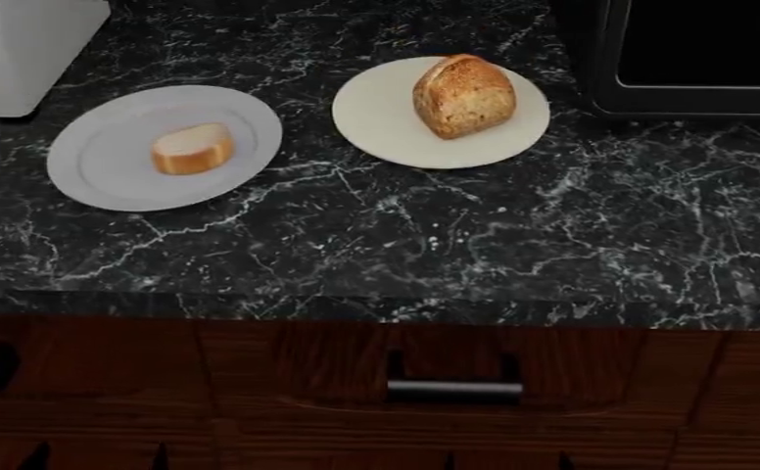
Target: Place all breads on the cutting board.
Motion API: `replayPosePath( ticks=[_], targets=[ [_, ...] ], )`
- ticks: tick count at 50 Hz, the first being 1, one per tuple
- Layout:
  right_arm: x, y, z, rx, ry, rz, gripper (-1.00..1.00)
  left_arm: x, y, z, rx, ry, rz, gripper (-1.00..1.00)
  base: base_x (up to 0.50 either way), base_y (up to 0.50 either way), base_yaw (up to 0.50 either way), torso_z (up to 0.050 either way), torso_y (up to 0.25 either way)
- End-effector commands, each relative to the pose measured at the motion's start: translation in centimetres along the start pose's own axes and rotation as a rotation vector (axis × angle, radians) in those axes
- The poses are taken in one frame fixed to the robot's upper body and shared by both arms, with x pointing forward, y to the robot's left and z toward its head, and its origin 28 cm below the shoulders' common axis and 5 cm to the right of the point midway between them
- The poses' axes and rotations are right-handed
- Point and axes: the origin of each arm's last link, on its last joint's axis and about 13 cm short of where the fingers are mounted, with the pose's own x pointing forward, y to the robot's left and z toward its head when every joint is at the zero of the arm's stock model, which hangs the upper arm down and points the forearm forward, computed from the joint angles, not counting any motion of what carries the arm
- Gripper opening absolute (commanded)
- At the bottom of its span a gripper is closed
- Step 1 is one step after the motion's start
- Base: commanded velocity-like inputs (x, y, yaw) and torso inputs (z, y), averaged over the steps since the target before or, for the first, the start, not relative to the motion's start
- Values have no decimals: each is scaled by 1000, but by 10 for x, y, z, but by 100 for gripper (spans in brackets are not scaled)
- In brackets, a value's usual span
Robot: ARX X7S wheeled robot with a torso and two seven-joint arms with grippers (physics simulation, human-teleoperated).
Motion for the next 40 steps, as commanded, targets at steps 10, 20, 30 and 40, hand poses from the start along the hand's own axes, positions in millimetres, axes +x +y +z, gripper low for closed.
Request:
replayPosePath(
  ticks=[10, 20, 30, 40],
  targets=[
    [-4, 0, 11, -46, 21, -20, 100, -4, -1, 4, 13, 14, -22, 100, 0, 362, 0, 0, 0],
    [2, -7, 95, -140, 56, -42, 100, -4, -5, 73, 21, 8, -101, 100, 0, 0, 0, 0, 0],
    [-3, -18, 169, -210, 44, -16, 100, 8, 2, 134, 84, 16, -120, 100, 0, 0, 0, 0, 0],
    [14, -50, 216, -289, 9, -109, 100, 25, 4, 176, 119, -33, -133, 100, 0, 0, 0, 0, 0]
  ],
)
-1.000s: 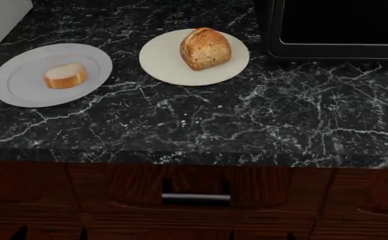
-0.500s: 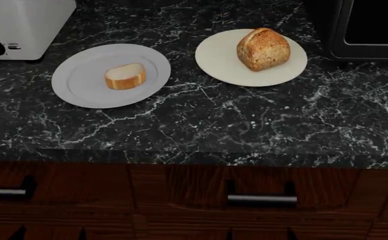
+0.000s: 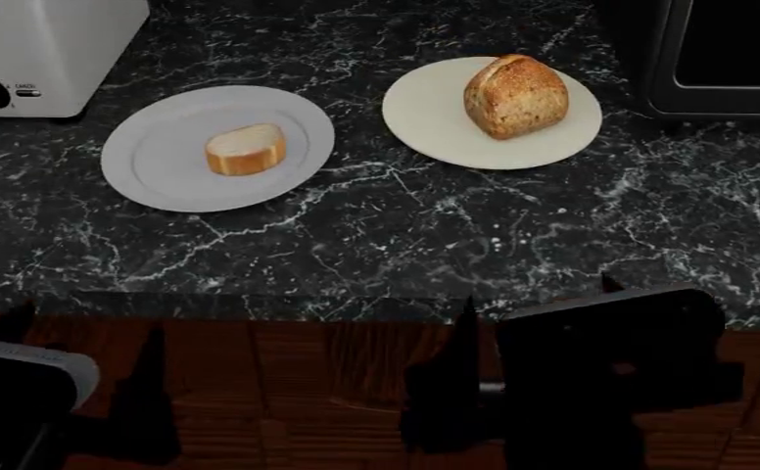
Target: Place all breads on the cutting board.
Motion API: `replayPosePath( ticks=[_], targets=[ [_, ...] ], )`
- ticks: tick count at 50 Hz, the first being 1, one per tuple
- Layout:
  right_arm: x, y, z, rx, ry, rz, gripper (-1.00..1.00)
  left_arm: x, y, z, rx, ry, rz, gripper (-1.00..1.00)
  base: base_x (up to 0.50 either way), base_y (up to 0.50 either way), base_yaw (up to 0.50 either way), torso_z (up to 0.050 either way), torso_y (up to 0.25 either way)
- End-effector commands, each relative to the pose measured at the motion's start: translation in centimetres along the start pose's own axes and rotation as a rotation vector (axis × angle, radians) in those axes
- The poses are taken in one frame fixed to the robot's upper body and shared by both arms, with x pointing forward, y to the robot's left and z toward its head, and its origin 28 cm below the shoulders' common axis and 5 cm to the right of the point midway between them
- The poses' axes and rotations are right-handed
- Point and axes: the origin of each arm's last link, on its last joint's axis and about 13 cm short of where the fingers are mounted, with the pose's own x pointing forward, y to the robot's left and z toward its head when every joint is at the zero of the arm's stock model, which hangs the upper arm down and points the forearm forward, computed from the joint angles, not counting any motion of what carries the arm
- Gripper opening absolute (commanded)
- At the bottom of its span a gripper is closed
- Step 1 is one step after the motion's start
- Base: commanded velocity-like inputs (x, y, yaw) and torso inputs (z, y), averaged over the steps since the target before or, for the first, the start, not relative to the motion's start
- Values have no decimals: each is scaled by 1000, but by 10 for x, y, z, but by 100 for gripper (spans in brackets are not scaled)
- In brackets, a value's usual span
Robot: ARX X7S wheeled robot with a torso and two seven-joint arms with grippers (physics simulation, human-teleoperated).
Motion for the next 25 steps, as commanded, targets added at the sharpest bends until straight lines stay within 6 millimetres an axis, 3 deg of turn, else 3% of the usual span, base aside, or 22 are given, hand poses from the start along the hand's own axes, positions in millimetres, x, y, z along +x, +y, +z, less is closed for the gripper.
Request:
replayPosePath(
  ticks=[1, 2, 5, 8, 17, 25],
  targets=[
    [8, -65, 59, -60, -9, -252, 100, 11, 8, 55, 26, -47, -20, 100, 0, 0, 0, 0, 0],
    [11, -68, 69, -60, -21, -300, 100, 13, 8, 59, 27, -50, -19, 100, 0, 0, 0, 0, 0],
    [7, -50, 80, -77, -34, -322, 100, 19, 9, 70, 28, -66, -15, 100, 0, 0, 0, 0, 0],
    [-7, -38, 92, -88, -30, 52, 100, 25, 12, 82, 37, -100, 2, 100, 0, 0, 0, 0, 0],
    [-1, -53, 140, -85, -99, 111, 100, 35, 18, 130, 76, -161, -21, 100, 0, 0, 0, 0, 0],
    [5, -58, 160, -100, -115, 151, 100, 43, 21, 151, 93, -170, -56, 100, 472, 0, 0, 0, 0]
  ],
)
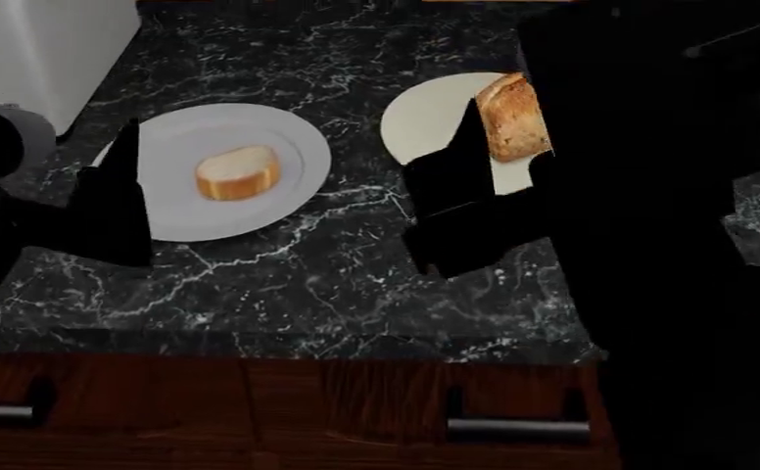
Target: Place all breads on the cutting board.
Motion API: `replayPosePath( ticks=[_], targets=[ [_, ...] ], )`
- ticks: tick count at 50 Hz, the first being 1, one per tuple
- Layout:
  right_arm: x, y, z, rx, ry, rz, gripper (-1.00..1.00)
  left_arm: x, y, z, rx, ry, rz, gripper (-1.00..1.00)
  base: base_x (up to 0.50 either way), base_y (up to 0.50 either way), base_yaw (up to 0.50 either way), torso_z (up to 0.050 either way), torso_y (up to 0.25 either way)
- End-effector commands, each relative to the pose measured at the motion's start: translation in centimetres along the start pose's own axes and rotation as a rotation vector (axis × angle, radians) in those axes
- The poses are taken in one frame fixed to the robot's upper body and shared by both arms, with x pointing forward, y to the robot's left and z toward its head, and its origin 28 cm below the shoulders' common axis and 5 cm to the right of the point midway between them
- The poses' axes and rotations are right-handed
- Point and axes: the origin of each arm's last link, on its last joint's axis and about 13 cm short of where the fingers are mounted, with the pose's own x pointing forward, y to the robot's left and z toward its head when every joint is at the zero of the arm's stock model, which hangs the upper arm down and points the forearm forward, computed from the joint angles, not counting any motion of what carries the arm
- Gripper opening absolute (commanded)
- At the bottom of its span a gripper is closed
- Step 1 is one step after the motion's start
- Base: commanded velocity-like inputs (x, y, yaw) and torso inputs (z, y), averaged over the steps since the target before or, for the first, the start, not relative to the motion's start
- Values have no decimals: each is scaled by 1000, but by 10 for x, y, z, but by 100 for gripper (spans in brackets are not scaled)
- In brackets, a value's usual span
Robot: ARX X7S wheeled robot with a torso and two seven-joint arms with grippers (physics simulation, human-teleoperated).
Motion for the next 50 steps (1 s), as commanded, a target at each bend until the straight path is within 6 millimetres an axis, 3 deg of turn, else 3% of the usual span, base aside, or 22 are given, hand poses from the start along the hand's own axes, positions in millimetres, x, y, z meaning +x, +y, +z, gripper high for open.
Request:
replayPosePath(
  ticks=[1, 24, 50],
  targets=[
    [-2, -17, 39, -18, -50, 78, 100, 11, 9, 36, 13, -45, -24, 100, 500, 0, 0, 0, 0],
    [-2, -17, 52, -51, -57, 100, 100, -2, 26, 60, 20, -77, -8, 100, 500, 0, 0, 0, 0],
    [-7, -16, 39, -32, -36, 95, 100, -2, 23, 52, 54, -62, -28, 100, 500, 0, 0, 0, 1]
  ],
)
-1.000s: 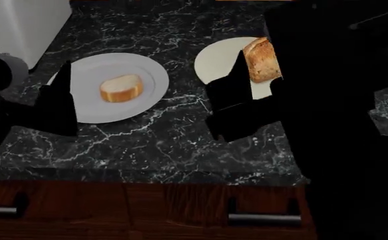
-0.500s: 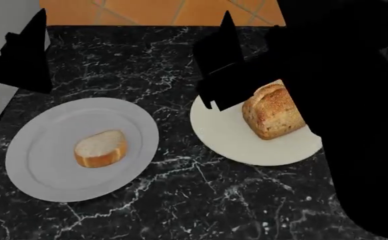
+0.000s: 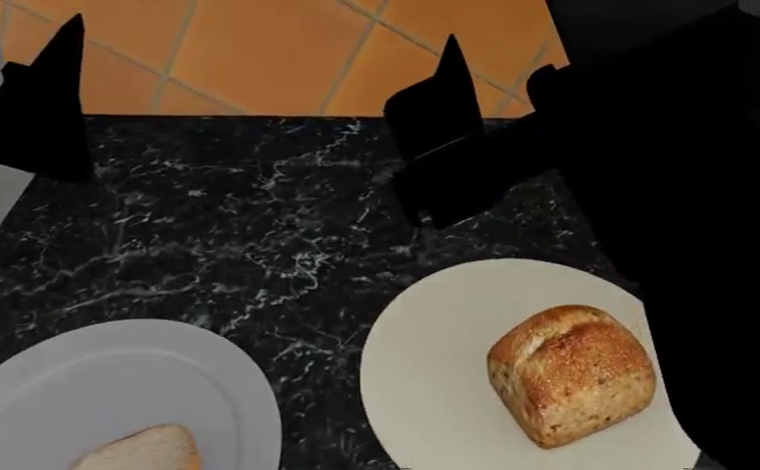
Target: Place all breads on the cutting board.
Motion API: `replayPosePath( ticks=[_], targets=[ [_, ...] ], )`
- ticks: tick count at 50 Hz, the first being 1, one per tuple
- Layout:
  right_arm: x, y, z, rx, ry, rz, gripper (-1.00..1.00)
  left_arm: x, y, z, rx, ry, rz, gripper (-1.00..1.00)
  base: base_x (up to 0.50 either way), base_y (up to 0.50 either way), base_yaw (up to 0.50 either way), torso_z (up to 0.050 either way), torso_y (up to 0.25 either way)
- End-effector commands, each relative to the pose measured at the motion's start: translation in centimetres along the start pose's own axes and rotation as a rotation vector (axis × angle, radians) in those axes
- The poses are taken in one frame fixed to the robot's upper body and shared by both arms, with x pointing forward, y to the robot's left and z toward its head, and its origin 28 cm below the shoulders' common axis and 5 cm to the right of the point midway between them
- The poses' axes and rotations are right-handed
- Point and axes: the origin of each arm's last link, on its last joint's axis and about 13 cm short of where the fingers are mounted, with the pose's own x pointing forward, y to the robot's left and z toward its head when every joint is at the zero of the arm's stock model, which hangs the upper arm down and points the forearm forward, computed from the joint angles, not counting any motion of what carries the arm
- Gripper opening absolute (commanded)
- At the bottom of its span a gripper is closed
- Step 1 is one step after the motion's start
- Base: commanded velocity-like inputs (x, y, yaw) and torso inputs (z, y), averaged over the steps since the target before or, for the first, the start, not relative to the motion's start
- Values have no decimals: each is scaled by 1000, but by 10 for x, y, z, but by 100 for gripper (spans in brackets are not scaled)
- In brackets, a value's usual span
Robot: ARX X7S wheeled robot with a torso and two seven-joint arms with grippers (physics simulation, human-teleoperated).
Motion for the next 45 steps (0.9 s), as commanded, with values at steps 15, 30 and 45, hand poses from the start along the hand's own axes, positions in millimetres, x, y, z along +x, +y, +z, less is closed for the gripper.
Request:
replayPosePath(
  ticks=[15, 30, 45],
  targets=[
    [-11, -2, 6, 8, -29, 2, 100, 6, -7, -10, -10, 51, -108, 100, 131, 0, 0, 0, 1],
    [-17, -9, 22, -20, -42, -21, 100, 11, -27, -15, -44, 193, -359, 100, 0, 0, 0, 0, 0],
    [-16, -12, 25, -30, -46, -36, 100, -20, -57, -6, -71, 266, -607, 100, 0, 0, 0, 0, 0]
  ],
)
